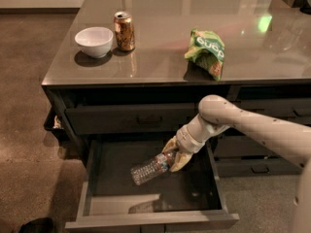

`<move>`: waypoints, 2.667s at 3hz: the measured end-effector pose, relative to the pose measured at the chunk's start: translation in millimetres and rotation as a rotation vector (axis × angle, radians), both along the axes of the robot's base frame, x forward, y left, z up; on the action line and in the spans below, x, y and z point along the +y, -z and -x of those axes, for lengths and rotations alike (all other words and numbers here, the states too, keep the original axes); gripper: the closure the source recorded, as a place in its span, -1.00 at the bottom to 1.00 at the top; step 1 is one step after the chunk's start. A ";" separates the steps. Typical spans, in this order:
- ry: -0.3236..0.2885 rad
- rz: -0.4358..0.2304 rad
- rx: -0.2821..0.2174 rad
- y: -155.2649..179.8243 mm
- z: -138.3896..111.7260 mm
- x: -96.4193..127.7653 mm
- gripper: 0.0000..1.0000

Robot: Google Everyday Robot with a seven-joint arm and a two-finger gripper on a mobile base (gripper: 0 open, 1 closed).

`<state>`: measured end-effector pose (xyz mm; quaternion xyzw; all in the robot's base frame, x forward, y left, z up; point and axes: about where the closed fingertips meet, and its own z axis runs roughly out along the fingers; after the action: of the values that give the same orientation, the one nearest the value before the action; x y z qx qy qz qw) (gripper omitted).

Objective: Pick water bottle from middle drawer and place on counter

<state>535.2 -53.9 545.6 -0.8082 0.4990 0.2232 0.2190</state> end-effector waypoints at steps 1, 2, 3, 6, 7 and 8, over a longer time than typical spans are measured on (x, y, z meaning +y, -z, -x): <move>0.009 0.044 -0.093 -73.0 -6.9 -18.6 1.00; 0.047 0.098 -0.156 -142.2 -23.9 -38.8 1.00; 0.111 0.143 -0.185 -193.9 -47.0 -59.1 1.00; 0.153 0.220 -0.204 -234.8 -69.8 -82.9 1.00; 0.143 0.297 -0.255 -275.8 -58.3 -89.3 1.00; 0.132 0.386 -0.365 -352.3 -50.6 -87.3 1.00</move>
Offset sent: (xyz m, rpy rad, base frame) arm 0.0488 -0.0695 0.2353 -0.1671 -0.2395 -0.1076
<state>585.8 -141.2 897.9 -0.8276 0.5361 -0.0402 0.1614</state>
